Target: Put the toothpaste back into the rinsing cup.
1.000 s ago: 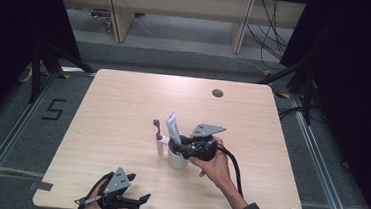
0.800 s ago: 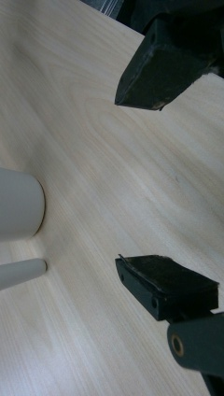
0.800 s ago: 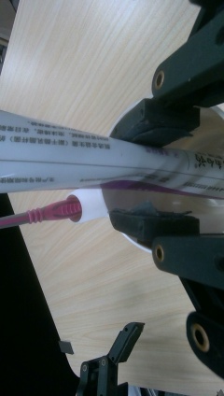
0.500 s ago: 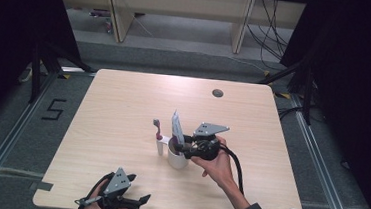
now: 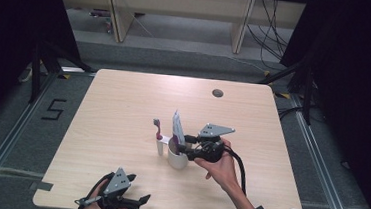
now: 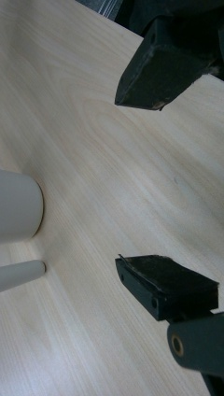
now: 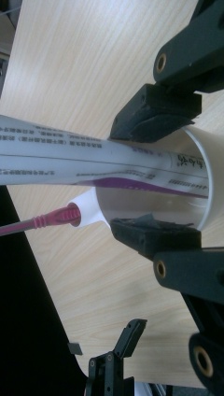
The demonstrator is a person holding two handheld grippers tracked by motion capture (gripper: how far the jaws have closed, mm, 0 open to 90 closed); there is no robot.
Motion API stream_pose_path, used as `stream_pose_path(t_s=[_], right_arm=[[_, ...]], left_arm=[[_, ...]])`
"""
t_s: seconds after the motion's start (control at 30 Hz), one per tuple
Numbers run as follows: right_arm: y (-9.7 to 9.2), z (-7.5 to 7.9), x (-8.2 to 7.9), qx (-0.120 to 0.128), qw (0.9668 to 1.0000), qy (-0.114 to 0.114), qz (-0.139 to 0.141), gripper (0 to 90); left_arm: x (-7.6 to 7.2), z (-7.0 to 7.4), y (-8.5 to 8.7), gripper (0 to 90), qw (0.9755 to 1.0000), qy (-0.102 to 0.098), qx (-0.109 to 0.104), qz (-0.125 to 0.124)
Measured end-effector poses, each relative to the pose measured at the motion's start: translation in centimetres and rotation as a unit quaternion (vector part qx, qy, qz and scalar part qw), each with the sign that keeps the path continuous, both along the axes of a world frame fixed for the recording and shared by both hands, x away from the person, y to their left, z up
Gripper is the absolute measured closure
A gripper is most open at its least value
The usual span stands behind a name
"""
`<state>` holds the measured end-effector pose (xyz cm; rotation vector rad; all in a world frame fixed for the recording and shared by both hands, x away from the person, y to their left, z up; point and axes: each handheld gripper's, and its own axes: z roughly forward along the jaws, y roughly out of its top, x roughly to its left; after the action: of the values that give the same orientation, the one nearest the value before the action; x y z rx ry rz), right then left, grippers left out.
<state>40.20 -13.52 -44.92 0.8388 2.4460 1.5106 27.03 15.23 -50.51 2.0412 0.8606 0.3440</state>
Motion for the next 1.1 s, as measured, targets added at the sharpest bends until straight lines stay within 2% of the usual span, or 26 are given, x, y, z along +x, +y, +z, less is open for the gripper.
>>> stream_pose_path(t_s=[0.03,0.07,0.1,0.13,0.17,0.33,0.4,0.43,0.47,0.53,0.6,0.7,0.73,0.8,0.87,0.9,0.93,0.97,1.0,1.07,1.1], right_arm=[[0.0,0.0,0.0,0.000,1.0000,0.000,0.000,50.2],[-0.1,0.2,-0.1,-0.006,1.0000,0.002,-0.004,49.2],[-0.3,0.3,-0.1,-0.007,0.9999,-0.009,-0.009,48.7],[-0.2,0.3,-0.4,0.004,0.9999,0.006,-0.010,48.8],[-0.4,0.4,-0.3,0.001,0.9999,-0.002,-0.012,48.6],[-0.8,0.5,-0.3,-0.002,0.9999,-0.008,-0.011,46.9],[-0.9,0.6,-0.4,-0.003,0.9999,-0.009,-0.014,46.8],[-1.0,0.6,-0.4,0.001,0.9999,-0.011,-0.010,46.7],[-1.2,0.8,-0.5,0.002,0.9999,-0.008,-0.010,46.6],[-1.4,0.8,-0.6,-0.001,0.9998,-0.014,-0.014,46.5],[-1.5,0.9,-0.8,0.003,0.9998,-0.005,-0.017,46.3],[-2.1,1.1,-0.9,0.000,0.9998,-0.008,-0.020,45.4],[-2.2,1.2,-1.0,-0.002,0.9997,-0.005,-0.023,45.0],[-2.7,1.2,-1.1,-0.002,0.9997,-0.012,-0.021,44.3],[-3.4,1.3,-1.4,0.006,0.9996,0.003,-0.028,43.8],[-3.7,1.3,-1.4,0.001,0.9996,-0.008,-0.028,43.6],[-4.0,1.3,-1.5,0.000,0.9996,-0.004,-0.028,43.1],[-4.4,1.3,-1.5,-0.001,0.9994,-0.012,-0.031,42.8],[-5.1,1.3,-1.7,0.000,0.9994,-0.001,-0.035,42.5],[-5.5,1.4,-1.8,-0.004,0.9992,0.000,-0.039,42.5],[-6.0,1.3,-1.8,-0.004,0.9988,-0.013,-0.047,42.3]], left_arm=[[0.0,0.0,0.0,18.0,1.0000,0.000,0.000,0.000],[0.0,0.0,-0.1,18.0,1.0000,0.001,-0.009,0.003],[0.0,0.0,0.0,18.0,1.0000,0.001,-0.003,0.000],[0.0,0.0,0.1,18.0,0.9999,-0.001,0.009,-0.004],[0.0,0.0,0.1,18.0,0.9999,-0.001,0.009,-0.004],[0.0,0.0,0.0,18.0,1.0000,0.001,0.002,-0.004],[0.0,0.0,0.1,18.0,1.0000,-0.001,0.006,-0.002],[0.0,0.0,-0.1,18.0,1.0000,0.001,-0.009,0.003],[0.0,0.0,0.1,18.0,1.0000,-0.001,0.009,-0.003],[0.0,0.0,0.0,18.0,1.0000,0.001,0.002,-0.004],[0.0,0.0,0.1,18.0,0.9999,-0.001,0.010,-0.004],[0.0,0.0,0.0,18.0,1.0000,0.001,0.002,-0.004],[0.0,0.0,0.1,18.0,0.9999,-0.001,0.009,-0.004],[0.0,0.0,0.1,18.0,0.9999,0.000,0.010,-0.004],[0.0,0.0,0.0,18.0,1.0000,0.000,0.005,-0.004],[0.0,0.0,0.0,18.0,1.0000,0.001,0.003,-0.004],[0.0,0.0,0.0,18.0,1.0000,0.000,0.004,-0.004],[0.0,0.0,0.0,18.0,0.9999,-0.001,0.010,-0.004],[0.0,0.0,0.0,18.0,1.0000,0.000,0.005,-0.004],[0.0,0.0,0.0,18.0,1.0000,0.000,0.005,-0.004],[0.0,0.0,0.1,18.0,0.9999,-0.001,0.010,-0.004]])
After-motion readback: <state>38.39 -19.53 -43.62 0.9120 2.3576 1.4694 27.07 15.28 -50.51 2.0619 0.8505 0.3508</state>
